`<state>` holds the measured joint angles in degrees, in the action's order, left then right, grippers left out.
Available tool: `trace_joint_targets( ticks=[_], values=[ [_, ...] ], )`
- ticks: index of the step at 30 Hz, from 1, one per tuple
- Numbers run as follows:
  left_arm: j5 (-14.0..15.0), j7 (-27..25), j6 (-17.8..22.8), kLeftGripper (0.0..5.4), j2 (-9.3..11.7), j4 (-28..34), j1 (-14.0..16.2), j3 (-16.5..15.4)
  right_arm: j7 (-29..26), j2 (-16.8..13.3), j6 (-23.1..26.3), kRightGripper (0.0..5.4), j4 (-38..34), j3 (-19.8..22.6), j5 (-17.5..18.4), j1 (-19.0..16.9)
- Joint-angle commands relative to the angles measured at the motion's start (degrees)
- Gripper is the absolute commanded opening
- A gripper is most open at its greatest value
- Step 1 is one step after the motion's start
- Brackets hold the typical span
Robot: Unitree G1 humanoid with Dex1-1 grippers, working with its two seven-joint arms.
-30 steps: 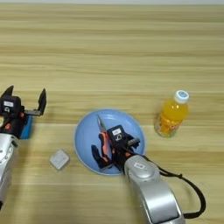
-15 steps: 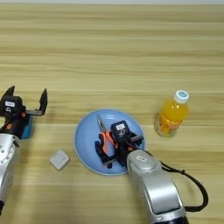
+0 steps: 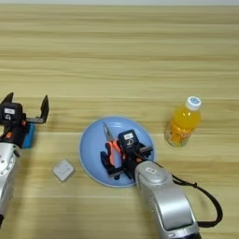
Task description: Move the objects on the table
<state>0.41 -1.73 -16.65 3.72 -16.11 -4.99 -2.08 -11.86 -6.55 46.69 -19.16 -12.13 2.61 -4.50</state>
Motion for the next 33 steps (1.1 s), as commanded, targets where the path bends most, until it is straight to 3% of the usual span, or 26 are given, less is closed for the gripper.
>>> trace_joint_targets(
  ticks=[1, 12, 33],
  values=[
    [-0.68, 2.16, 1.59, 5.40, 0.90, -2.70, -1.37, -1.85, -0.34, 0.24, 1.34, 5.38, 2.08, -1.03, 0.81, -1.59],
    [-0.82, 3.67, 1.56, 5.40, 1.28, -4.68, -2.01, -2.50, -0.23, 0.33, 0.63, 5.38, 3.41, -1.07, 0.80, -1.36],
    [-0.74, 3.87, 1.59, 5.40, 0.95, -3.55, -1.50, -2.16, -0.96, 0.49, 3.48, 3.30, 4.76, 0.05, 3.01, -2.80]
  ],
)
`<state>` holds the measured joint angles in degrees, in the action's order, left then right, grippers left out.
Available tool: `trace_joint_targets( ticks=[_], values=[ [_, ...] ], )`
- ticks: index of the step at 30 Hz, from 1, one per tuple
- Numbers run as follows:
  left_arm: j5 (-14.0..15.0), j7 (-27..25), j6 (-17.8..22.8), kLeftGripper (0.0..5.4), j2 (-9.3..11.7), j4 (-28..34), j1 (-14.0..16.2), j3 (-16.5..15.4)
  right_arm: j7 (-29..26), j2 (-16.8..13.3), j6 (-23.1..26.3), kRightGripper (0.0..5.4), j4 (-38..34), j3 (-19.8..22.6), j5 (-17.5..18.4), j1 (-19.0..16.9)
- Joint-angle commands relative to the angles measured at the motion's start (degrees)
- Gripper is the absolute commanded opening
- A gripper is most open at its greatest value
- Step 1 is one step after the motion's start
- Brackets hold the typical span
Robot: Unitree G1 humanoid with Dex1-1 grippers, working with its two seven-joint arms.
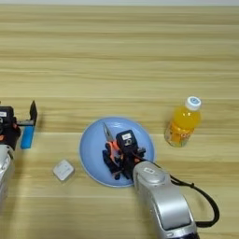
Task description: Move the objects on the table
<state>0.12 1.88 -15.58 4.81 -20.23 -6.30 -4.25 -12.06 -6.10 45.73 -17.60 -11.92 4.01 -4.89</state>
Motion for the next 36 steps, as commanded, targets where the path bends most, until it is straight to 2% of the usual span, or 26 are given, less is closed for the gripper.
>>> trace_joint_targets(
  ticks=[1, 7, 15, 21, 27, 36],
  values=[
    [-0.45, 0.27, 0.52, 5.40, -0.14, 0.61, -0.17, 0.00, -0.74, 0.03, 4.57, 3.20, 3.21, -0.16, 1.80, -2.45],
    [-0.47, 0.32, 0.60, 5.40, -0.17, 0.94, -0.05, 0.04, -0.78, 0.19, 5.75, 2.81, 3.31, 0.22, 3.12, -2.64],
    [-0.50, 0.38, 0.66, 5.40, -0.25, 1.29, 0.13, 0.09, -0.64, 0.00, 6.55, 2.74, 3.58, 0.53, 4.39, -2.76],
    [-0.51, 0.39, 0.72, 5.40, -0.29, 1.55, 0.31, 0.11, -0.67, -1.20, 5.44, 2.73, 3.48, -0.49, 3.98, -2.74],
    [-0.54, 0.44, 0.83, 5.40, -0.36, 1.63, 0.34, 0.14, -0.16, -2.48, 2.95, 2.73, 2.03, -1.25, 2.78, -2.19],
    [-0.43, 0.35, 0.75, 5.40, -0.32, 1.17, 0.10, 0.03, -0.26, -2.58, 3.16, 2.72, -1.59, -0.40, 3.72, -1.86]
  ],
)
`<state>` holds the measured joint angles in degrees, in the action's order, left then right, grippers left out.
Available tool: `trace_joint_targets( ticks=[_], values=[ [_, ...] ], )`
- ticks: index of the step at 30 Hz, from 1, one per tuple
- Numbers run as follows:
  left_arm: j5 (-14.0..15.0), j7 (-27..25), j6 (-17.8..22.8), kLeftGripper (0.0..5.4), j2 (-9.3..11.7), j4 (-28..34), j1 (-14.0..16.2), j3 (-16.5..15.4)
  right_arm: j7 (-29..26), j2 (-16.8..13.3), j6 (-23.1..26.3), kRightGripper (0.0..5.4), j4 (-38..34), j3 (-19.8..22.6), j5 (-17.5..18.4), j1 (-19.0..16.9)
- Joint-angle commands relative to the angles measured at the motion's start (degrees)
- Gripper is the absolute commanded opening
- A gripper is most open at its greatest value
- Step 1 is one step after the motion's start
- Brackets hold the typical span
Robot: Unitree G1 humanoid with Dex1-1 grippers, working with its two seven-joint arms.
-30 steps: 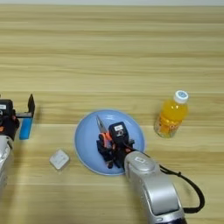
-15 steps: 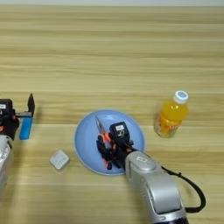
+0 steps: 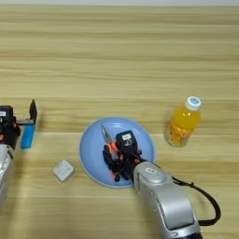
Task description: Move the objects on the table
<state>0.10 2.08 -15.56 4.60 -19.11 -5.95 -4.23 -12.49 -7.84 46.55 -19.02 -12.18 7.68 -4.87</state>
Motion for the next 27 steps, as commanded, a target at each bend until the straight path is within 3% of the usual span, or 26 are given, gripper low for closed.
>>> trace_joint_targets(
  ticks=[1, 11, 27],
  values=[
    [-0.41, 0.14, 0.73, 5.40, -0.10, 0.03, -0.27, 0.00, 0.15, -0.88, 2.40, 2.71, -0.68, -0.03, 0.13, -1.93],
    [-0.40, 0.13, 0.78, 5.40, -0.11, 0.03, -0.30, 0.02, 0.09, -0.67, 4.01, 2.31, -4.53, 2.14, 1.82, -1.64],
    [-0.39, 0.21, 0.69, 5.40, -0.11, 0.02, -0.26, -0.05, -0.17, 0.17, 4.26, 2.27, -2.05, 3.77, 3.52, -1.67]
  ],
)
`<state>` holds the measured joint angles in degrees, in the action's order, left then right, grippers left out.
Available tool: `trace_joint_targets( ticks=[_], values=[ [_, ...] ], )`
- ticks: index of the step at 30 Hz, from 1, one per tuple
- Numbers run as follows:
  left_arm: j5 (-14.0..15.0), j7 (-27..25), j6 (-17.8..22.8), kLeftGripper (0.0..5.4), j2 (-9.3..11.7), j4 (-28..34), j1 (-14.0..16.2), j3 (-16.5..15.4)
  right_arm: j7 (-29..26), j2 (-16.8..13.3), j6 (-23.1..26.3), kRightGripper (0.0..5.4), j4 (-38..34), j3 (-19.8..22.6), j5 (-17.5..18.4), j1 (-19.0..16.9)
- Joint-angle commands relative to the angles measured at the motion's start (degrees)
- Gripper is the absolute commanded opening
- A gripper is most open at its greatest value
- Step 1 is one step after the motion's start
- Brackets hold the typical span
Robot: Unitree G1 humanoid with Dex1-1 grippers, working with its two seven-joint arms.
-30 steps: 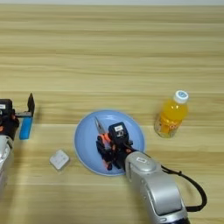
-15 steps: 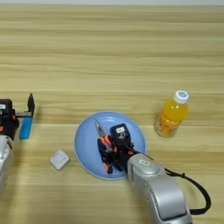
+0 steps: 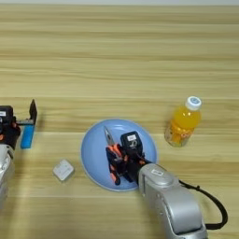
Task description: Move the objects on the table
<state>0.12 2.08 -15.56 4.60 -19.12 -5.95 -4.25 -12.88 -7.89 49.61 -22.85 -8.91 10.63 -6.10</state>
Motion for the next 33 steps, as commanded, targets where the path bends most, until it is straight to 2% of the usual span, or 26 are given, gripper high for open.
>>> trace_joint_targets(
  ticks=[1, 9, 15, 22, 31, 33],
  values=[
    [-0.43, 0.22, 0.69, 5.40, -0.12, 0.03, -0.26, -0.03, 0.24, 0.25, 1.11, 2.27, 2.51, 0.73, 0.63, -0.38],
    [-0.40, 0.21, 0.65, 5.40, -0.08, 0.04, -0.25, -0.08, 0.29, 0.45, 0.11, 2.27, 5.06, 1.70, 1.55, 0.10],
    [-0.40, 0.19, 0.67, 5.40, -0.03, 0.13, -0.17, -0.11, 0.38, -0.32, -0.36, 2.27, 0.41, 0.19, 1.48, -0.52],
    [-0.51, 0.38, 0.68, 5.40, -0.17, 0.10, -0.22, -0.04, 0.08, -0.01, -0.28, 2.27, 1.15, 1.01, 2.55, -0.29],
    [-0.47, 0.37, 0.72, 5.40, -0.15, 0.31, -0.08, -0.08, -0.01, -0.29, -0.80, 2.27, 1.95, 0.93, 2.32, -0.38],
    [-0.47, 0.38, 0.73, 5.40, -0.14, 0.32, -0.09, -0.10, -0.07, -1.00, -2.09, 2.27, 1.80, 0.06, 1.32, -0.30]
  ],
)
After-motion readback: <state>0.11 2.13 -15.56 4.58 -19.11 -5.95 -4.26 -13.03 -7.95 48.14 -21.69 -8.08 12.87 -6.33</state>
